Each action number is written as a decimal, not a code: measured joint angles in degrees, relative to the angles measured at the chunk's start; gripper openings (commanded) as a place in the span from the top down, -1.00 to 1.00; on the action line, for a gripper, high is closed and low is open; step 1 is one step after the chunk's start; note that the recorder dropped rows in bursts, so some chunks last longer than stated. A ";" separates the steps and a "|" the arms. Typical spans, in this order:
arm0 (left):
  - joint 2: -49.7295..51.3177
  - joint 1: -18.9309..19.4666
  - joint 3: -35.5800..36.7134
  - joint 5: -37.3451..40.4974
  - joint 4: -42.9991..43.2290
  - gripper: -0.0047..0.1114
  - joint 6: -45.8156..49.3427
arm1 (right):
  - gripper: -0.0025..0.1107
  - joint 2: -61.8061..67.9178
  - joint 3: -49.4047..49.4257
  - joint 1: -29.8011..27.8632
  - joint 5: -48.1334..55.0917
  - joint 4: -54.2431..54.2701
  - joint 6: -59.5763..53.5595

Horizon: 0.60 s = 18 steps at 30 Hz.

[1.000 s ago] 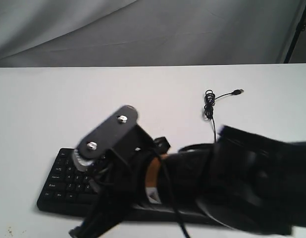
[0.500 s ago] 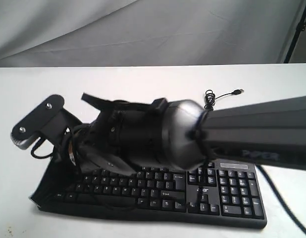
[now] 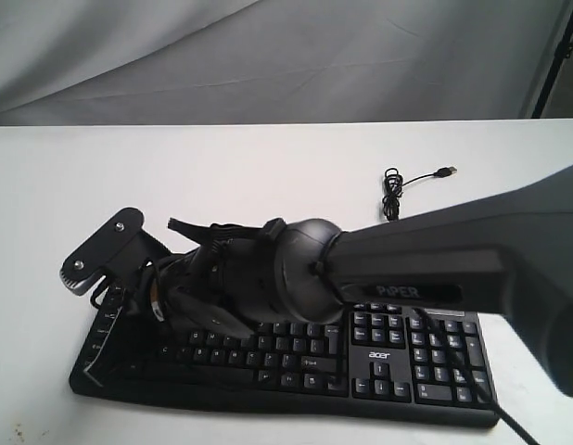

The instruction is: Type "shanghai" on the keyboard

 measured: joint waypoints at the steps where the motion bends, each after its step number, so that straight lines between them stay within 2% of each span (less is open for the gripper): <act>1: 0.00 0.00 0.00 0.00 0.00 0.92 0.00 | 0.96 0.30 0.00 0.00 0.00 -0.13 0.00; 18: 0.00 0.00 0.00 0.00 0.00 0.92 0.00 | 0.96 1.49 0.00 0.00 -0.12 -0.57 -0.13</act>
